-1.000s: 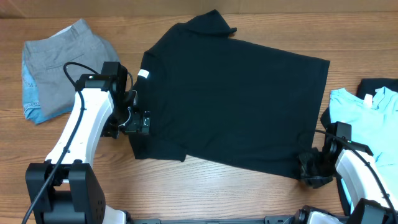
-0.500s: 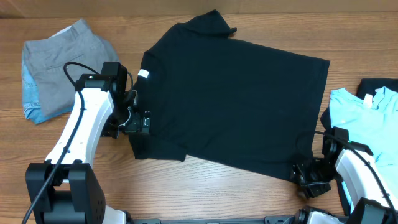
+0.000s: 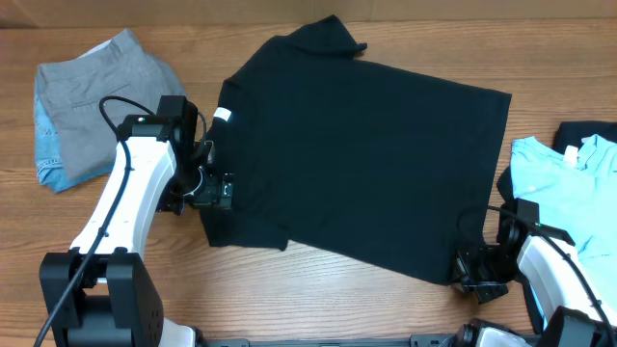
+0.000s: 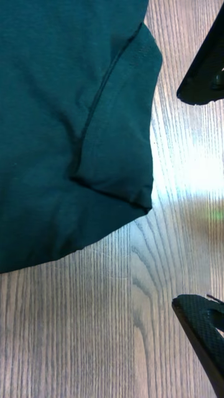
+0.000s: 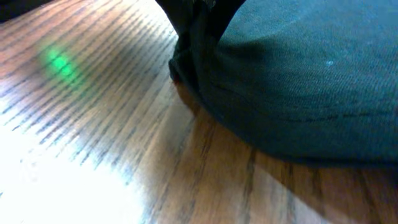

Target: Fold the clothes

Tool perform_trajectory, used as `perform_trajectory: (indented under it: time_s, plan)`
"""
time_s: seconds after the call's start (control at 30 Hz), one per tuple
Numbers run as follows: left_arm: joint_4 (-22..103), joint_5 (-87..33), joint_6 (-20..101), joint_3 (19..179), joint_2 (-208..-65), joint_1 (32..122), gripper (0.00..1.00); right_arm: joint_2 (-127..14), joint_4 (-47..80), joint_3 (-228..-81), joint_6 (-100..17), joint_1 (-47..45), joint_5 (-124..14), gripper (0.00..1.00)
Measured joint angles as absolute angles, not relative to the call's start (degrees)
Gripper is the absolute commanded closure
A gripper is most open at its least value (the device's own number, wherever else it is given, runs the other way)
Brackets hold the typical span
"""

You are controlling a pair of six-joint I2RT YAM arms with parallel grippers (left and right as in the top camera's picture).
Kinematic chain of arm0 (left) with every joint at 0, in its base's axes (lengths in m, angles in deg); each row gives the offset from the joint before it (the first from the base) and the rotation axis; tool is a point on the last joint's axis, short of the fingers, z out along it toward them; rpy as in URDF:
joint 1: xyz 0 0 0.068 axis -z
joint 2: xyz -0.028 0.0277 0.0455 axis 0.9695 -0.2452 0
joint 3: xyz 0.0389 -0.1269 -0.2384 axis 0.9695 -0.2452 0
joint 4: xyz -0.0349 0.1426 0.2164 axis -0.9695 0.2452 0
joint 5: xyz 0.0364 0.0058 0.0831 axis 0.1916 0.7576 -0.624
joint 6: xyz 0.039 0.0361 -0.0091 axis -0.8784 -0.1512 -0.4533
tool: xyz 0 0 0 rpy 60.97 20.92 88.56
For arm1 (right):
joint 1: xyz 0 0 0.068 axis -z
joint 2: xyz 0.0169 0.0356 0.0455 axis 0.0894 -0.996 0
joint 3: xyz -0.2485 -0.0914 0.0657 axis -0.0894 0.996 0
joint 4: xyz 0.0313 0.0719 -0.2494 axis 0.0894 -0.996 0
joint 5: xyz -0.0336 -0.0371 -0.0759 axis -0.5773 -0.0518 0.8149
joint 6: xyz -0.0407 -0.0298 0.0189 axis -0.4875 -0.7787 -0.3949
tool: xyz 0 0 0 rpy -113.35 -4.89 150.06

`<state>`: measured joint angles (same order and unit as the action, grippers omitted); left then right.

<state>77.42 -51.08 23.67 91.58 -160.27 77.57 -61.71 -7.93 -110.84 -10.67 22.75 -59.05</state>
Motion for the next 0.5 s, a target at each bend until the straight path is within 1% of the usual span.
perform_trajectory:
  time_s: [0.1, 0.2, 0.33, 0.5]
  plan:
    - [77.8, -51.1, 23.6, 91.6, -160.3, 77.6, 0.0, -61.7, -12.1, -112.3, -12.4, 22.8, -58.5, 0.96]
    - [77.8, -51.0, 23.6, 91.6, -160.3, 77.6, 0.0, -61.6, -16.2, -117.0, -14.3, 22.8, -58.3, 0.96]
    - [77.0, -50.0, 23.6, 91.6, -160.3, 77.6, 0.0, -60.1, -17.7, -123.0, -17.1, 22.8, -58.2, 0.96]
    - [72.9, -49.7, 23.6, 90.0, -160.2, 77.6, 0.0, -59.7, -18.3, -123.5, -18.9, 22.8, -58.1, 0.96]
